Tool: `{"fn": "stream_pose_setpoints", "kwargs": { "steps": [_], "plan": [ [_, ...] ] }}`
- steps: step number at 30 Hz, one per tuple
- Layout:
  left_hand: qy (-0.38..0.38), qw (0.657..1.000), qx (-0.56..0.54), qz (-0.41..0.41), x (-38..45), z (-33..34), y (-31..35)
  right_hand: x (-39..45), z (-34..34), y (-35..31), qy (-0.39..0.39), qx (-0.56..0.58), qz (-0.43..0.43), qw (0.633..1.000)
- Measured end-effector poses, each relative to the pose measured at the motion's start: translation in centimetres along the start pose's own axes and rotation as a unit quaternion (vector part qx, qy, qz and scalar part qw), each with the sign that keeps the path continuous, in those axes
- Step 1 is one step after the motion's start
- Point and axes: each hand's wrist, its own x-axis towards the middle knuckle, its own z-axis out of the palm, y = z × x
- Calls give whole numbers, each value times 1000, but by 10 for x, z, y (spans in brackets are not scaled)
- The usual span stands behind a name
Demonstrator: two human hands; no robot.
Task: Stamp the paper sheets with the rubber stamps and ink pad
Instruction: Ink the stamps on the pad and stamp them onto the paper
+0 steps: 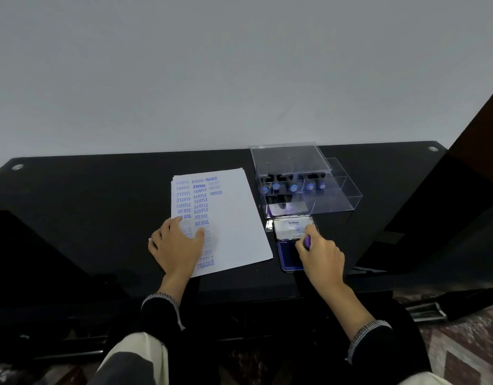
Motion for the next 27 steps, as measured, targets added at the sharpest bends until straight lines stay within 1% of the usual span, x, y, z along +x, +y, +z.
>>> {"fn": "stream_pose_setpoints", "kwargs": {
  "steps": [4,7,9,13,15,17,21,27],
  "plan": [
    [-54,997,5,-54,15,-17,13,7,-4,-3,-21,-15,5,1000],
    [-105,989,-15,-101,25,-22,21,9,-5,-5,-30,-19,7,999],
    [-112,987,-33,-111,29,-20,23,9,-4,-5,-30,-15,10,999],
    [-83,987,-108,-83,27,-18,24,5,-3,-3,-22,-9,7,1000],
    [-89,983,-147,-70,26,-17,23,5,-3,-3,-21,-10,7,1000],
    [-96,981,-161,-58,24,-16,19,5,-3,-3,-20,-12,7,1000],
    [-94,985,-135,-46,19,-16,11,5,-3,-4,-16,-12,8,1000],
    [-111,991,-75,-19,3,-23,8,4,-3,-4,-9,-1,6,1000]
  ]
}}
